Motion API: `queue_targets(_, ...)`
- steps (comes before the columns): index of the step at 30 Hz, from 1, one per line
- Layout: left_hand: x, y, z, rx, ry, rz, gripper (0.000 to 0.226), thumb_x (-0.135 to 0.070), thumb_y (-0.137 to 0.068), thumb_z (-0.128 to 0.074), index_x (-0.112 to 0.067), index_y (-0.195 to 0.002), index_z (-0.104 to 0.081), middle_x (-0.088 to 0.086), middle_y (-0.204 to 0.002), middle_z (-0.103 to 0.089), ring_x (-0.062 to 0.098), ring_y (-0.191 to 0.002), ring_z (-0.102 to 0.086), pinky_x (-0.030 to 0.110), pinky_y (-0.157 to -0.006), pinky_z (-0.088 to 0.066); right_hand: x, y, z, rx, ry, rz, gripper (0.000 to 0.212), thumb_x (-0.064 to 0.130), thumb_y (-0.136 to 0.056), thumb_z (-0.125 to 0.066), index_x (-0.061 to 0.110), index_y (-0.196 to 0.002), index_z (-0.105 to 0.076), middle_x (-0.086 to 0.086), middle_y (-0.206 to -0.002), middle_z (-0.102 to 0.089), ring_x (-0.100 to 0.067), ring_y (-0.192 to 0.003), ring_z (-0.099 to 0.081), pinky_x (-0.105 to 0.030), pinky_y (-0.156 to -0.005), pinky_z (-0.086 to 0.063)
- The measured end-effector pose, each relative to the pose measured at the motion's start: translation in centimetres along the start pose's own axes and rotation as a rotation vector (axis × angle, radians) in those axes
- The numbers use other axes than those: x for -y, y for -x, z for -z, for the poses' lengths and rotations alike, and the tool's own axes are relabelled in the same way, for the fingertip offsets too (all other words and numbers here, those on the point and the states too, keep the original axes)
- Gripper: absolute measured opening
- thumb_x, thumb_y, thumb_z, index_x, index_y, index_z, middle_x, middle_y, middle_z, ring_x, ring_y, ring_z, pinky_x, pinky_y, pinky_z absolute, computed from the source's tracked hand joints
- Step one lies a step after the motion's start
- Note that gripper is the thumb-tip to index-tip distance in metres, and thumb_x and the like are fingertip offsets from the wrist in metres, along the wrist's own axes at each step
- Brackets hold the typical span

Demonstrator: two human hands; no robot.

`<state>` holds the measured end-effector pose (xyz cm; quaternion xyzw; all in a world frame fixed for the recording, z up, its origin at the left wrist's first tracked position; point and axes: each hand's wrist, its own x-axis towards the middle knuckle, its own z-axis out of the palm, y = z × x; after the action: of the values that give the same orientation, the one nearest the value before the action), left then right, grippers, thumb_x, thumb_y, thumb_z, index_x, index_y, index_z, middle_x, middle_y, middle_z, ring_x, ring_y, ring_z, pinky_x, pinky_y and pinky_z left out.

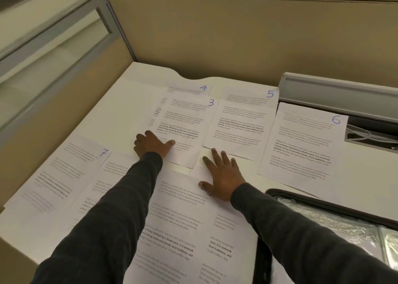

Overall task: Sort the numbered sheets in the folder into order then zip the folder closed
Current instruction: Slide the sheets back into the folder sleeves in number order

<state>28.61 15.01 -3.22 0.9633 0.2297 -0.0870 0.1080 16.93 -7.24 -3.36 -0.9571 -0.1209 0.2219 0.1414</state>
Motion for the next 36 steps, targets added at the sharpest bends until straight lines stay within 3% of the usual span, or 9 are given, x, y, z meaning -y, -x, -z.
queue_targets(13,-1.2,-0.5,0.9,0.062,0.039,0.093,0.088,-0.062,-0.07,-0.077,-0.009,-0.13,-0.041,0.018,-0.133,-0.048,0.035,-0.125,-0.046,0.047,-0.106,-0.035,0.6,-0.4,0.0,0.055,0.076,-0.008,0.091,0.068,-0.094,-0.045,0.027,-0.161,0.001,-0.006,-0.167,0.02,-0.036,-0.154,0.016,-0.054,-0.125,0.003)
queue_targets(15,-1.4,-0.3,0.9,0.066,0.157,0.098,0.073,-0.046,-0.076,-0.079,-0.007,-0.128,-0.046,0.016,-0.13,-0.055,0.035,-0.121,-0.051,0.045,-0.103,-0.042,0.5,-0.4,0.3,0.061,0.067,0.004,0.091,0.068,-0.094,-0.046,0.027,-0.161,-0.002,-0.006,-0.167,0.018,-0.035,-0.154,0.014,-0.053,-0.125,0.001)
queue_targets(18,-1.1,0.6,1.5,0.047,0.388,0.07,0.037,-0.015,-0.087,-0.065,-0.002,-0.12,-0.054,0.017,-0.122,-0.062,0.036,-0.11,-0.06,0.035,-0.084,-0.051,0.1,-0.3,0.9,0.066,0.041,0.022,0.09,0.066,-0.093,-0.049,0.025,-0.161,-0.006,-0.007,-0.168,0.013,-0.034,-0.155,0.009,-0.052,-0.126,-0.004)
queue_targets(20,-0.9,1.7,2.3,0.004,0.491,0.037,0.028,-0.009,-0.089,-0.059,-0.001,-0.116,-0.055,0.018,-0.117,-0.063,0.035,-0.103,-0.061,0.032,-0.077,-0.05,-0.1,0.0,1.4,0.066,-0.01,0.026,0.089,0.064,-0.094,-0.051,0.023,-0.161,-0.009,-0.008,-0.169,0.007,-0.033,-0.156,0.003,-0.05,-0.126,-0.008)
queue_targets(24,-1.2,5.3,4.3,-0.074,0.702,-0.055,0.017,-0.011,-0.092,-0.061,-0.007,-0.107,-0.056,0.013,-0.107,-0.063,0.026,-0.086,-0.059,0.032,-0.077,-0.053,0.0,1.3,2.8,-0.015,-0.302,-0.005,0.086,0.061,-0.095,-0.054,0.019,-0.16,-0.016,-0.009,-0.168,-0.013,-0.028,-0.153,-0.019,-0.041,-0.124,-0.02)
queue_targets(27,-1.7,8.8,5.6,-0.07,0.884,-0.134,0.016,-0.013,-0.092,-0.064,-0.014,-0.106,-0.057,0.006,-0.104,-0.064,0.023,-0.09,-0.063,0.038,-0.081,-0.058,0.1,2.7,3.9,-0.148,-0.631,-0.06,0.084,0.061,-0.093,-0.057,0.018,-0.158,-0.025,-0.006,-0.163,-0.031,-0.026,-0.146,-0.035,-0.041,-0.12,-0.029)
queue_targets(32,-3.7,15.7,7.2,0.043,1.217,-0.185,0.022,-0.009,-0.088,-0.069,-0.019,-0.107,-0.062,0.001,-0.106,-0.071,0.023,-0.097,-0.068,0.04,-0.084,-0.059,-2.0,5.3,5.4,-0.186,-1.318,-0.211,0.096,0.073,-0.076,-0.066,0.023,-0.152,-0.035,-0.004,-0.146,-0.054,-0.024,-0.125,-0.058,-0.045,-0.106,-0.049)
queue_targets(36,-6.1,21.8,7.3,0.204,1.474,-0.195,0.028,0.0,-0.086,-0.069,-0.017,-0.108,-0.066,0.005,-0.11,-0.073,0.027,-0.103,-0.069,0.041,-0.089,-0.057,-5.6,9.0,7.3,-0.3,-1.577,-0.187,0.055,0.048,-0.091,-0.07,0.017,-0.134,-0.058,-0.001,-0.125,-0.071,-0.021,-0.109,-0.07,-0.033,-0.083,-0.059)
